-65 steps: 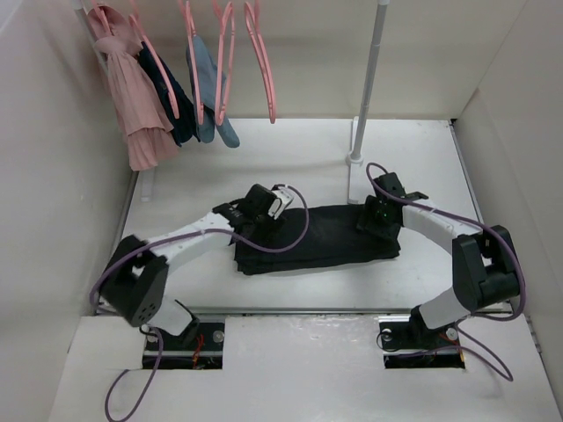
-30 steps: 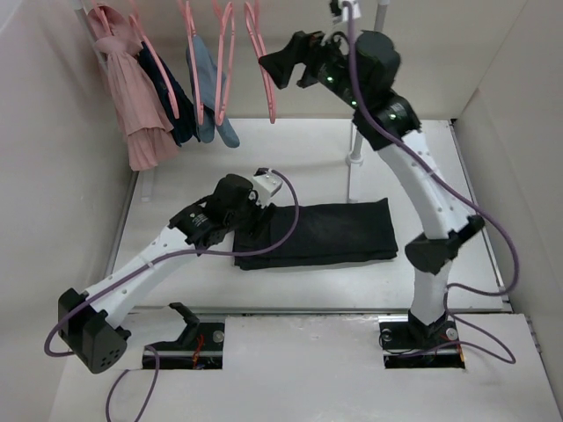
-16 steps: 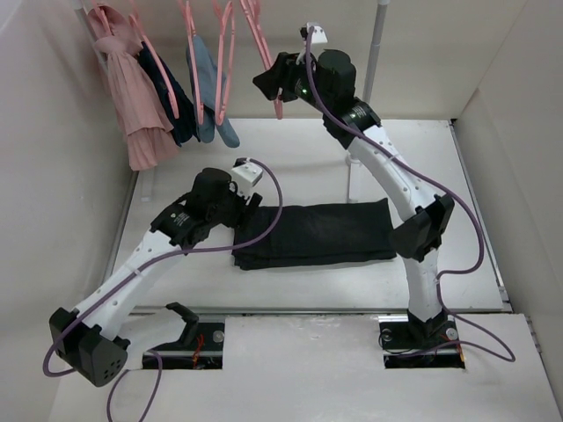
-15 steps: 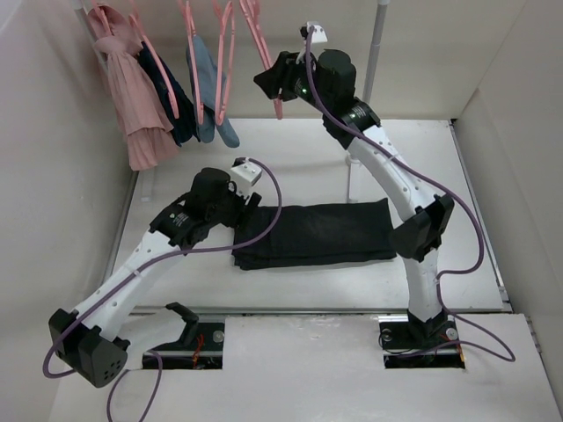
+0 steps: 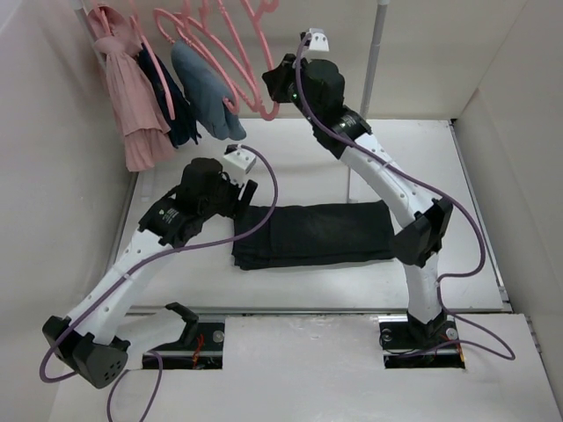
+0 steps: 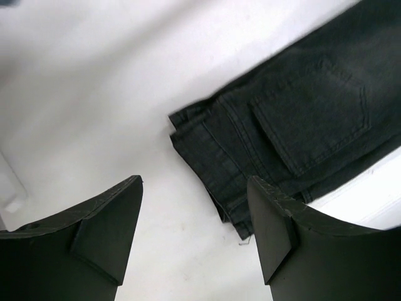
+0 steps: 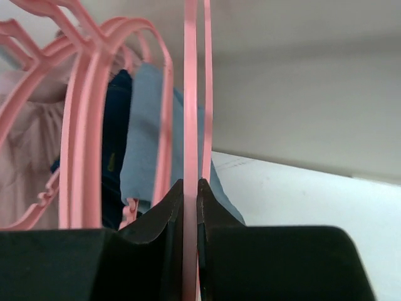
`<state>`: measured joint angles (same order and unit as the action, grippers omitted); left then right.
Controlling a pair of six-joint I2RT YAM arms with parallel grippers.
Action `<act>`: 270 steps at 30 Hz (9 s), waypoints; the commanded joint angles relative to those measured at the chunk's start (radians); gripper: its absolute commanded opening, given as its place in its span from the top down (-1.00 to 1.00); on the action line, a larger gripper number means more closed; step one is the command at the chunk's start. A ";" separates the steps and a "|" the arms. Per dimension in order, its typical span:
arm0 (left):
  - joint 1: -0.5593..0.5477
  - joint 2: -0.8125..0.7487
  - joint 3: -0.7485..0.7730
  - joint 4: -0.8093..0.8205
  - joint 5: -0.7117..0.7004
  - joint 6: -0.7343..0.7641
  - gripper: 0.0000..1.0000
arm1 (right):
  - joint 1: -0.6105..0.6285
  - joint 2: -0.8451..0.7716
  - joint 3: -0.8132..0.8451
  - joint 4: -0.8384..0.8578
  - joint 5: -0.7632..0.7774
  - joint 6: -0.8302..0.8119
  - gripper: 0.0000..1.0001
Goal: Place the trousers on the hanger
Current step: Pick up the hanger from the clothesline, then place the trousers on the hanger.
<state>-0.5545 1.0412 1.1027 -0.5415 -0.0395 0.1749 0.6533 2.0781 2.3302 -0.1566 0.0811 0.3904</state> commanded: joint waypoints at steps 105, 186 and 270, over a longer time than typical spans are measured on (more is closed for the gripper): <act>-0.016 0.457 0.230 0.080 0.213 -0.534 1.00 | -0.632 -0.604 -1.514 -0.275 -0.215 0.085 -1.00; -0.056 0.480 0.284 0.078 0.224 -0.477 1.00 | -0.319 -0.490 -1.233 -0.373 -0.613 -0.139 0.89; -0.162 0.565 0.115 0.170 0.282 0.592 -0.98 | -0.307 -0.302 -1.370 0.054 -1.095 -0.036 1.00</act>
<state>-0.6891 1.6222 1.2533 -0.4480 0.2893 0.6746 0.3542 1.7832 0.9646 -0.1596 -0.9764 0.3897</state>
